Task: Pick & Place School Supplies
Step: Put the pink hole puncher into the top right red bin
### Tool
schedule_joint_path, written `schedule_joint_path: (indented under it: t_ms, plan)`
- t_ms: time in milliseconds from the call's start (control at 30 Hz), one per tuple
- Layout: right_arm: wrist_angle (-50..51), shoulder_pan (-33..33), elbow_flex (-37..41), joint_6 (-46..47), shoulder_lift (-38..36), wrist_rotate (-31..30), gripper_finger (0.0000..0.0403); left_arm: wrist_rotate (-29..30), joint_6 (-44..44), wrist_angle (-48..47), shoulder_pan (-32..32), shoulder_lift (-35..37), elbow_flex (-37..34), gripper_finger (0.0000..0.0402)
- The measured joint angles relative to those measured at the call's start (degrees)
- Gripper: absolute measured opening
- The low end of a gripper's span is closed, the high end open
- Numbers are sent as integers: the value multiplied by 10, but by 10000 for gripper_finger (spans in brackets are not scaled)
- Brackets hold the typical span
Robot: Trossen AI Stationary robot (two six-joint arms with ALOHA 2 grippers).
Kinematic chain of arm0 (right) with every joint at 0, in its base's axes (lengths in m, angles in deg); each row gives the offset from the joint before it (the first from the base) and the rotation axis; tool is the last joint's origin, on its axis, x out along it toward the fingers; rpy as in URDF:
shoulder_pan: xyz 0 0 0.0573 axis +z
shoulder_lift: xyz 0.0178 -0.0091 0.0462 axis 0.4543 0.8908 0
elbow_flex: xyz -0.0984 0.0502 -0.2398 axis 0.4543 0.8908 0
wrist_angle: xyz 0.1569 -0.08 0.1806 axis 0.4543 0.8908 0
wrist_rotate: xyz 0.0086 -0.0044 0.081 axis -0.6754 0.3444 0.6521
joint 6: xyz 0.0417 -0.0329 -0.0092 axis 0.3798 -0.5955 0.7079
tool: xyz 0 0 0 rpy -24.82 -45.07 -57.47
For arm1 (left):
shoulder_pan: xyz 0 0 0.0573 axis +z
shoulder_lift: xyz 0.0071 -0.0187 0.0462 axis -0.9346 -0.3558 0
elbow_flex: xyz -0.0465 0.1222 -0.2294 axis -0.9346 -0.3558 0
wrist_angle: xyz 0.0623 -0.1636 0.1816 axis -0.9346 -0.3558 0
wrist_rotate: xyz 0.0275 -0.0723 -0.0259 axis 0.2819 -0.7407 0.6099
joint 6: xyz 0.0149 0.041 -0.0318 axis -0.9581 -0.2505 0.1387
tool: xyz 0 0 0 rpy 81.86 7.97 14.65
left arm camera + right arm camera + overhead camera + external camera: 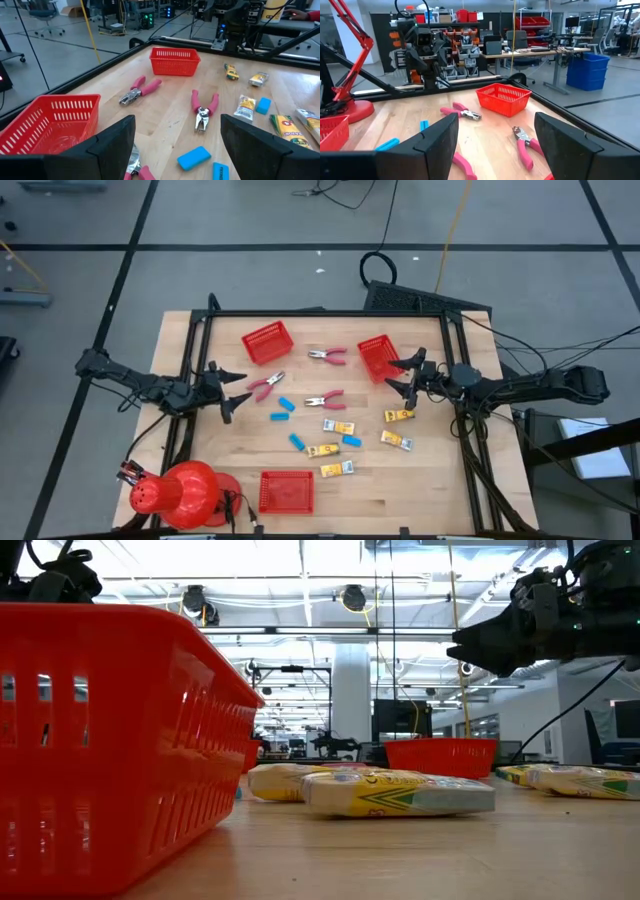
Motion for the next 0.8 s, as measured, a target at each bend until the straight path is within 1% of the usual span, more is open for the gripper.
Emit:
schedule_joint_path:
  t_ms: [533, 667, 800]
  plan:
    - [-1, -5, 0, -1, 3, -2, 254, 2, -4, 6, 0, 0, 0, 294]
    - [3, -4, -10, 2, 25, 0, 254, 2, 0, 13, 0, 0, 0, 294]
    - [6, -3, -42, 6, 79, 21, 254, 2, 0, 24, 1, -4, 0, 294]
